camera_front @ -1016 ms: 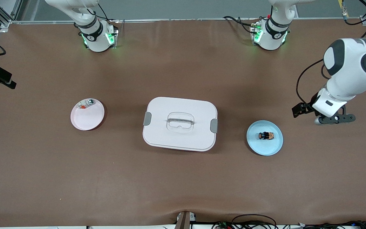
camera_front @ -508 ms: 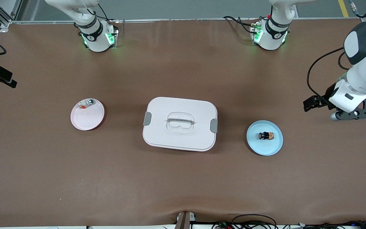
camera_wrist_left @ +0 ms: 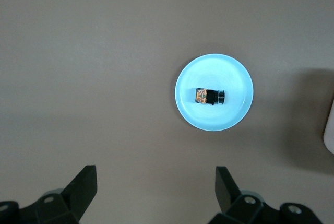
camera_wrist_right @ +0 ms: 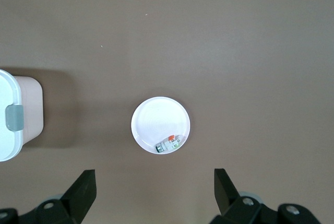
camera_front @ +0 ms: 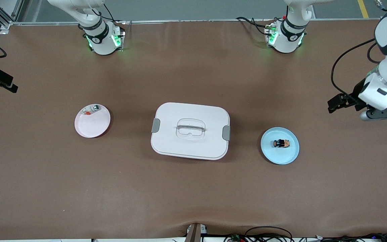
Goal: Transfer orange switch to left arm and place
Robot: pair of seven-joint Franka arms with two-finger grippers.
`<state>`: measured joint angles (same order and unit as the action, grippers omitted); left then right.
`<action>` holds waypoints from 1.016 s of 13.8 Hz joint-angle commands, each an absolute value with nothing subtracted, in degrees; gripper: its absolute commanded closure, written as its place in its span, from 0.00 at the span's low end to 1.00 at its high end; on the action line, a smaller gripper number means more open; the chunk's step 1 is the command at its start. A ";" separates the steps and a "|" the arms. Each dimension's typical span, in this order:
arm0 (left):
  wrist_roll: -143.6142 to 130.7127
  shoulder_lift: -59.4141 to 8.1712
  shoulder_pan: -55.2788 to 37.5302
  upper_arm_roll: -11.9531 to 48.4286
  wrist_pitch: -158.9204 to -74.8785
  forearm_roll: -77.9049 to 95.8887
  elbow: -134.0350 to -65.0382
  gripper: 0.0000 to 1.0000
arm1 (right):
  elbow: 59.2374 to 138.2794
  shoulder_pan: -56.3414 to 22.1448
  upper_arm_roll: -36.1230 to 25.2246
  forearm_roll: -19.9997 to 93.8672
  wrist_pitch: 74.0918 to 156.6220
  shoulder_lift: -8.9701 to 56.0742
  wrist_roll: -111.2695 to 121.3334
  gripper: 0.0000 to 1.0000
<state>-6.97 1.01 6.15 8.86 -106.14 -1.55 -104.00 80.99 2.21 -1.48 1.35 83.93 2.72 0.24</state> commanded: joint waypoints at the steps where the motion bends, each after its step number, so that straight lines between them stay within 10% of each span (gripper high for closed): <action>1: -6.15 4.39 5.98 8.88 -104.42 -0.26 -104.24 0.00 | 83.14 3.25 -0.70 0.88 83.67 0.70 0.35 0.00; 14: -6.15 5.54 -3.96 -0.62 -96.15 0.88 -95.80 0.00 | 83.23 3.25 -0.70 1.14 83.67 0.79 0.35 0.00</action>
<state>-6.85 5.92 -3.27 0.20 -97.65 -0.62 -97.44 81.43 2.21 -1.48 1.35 83.58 2.64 0.24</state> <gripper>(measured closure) 0.000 0.000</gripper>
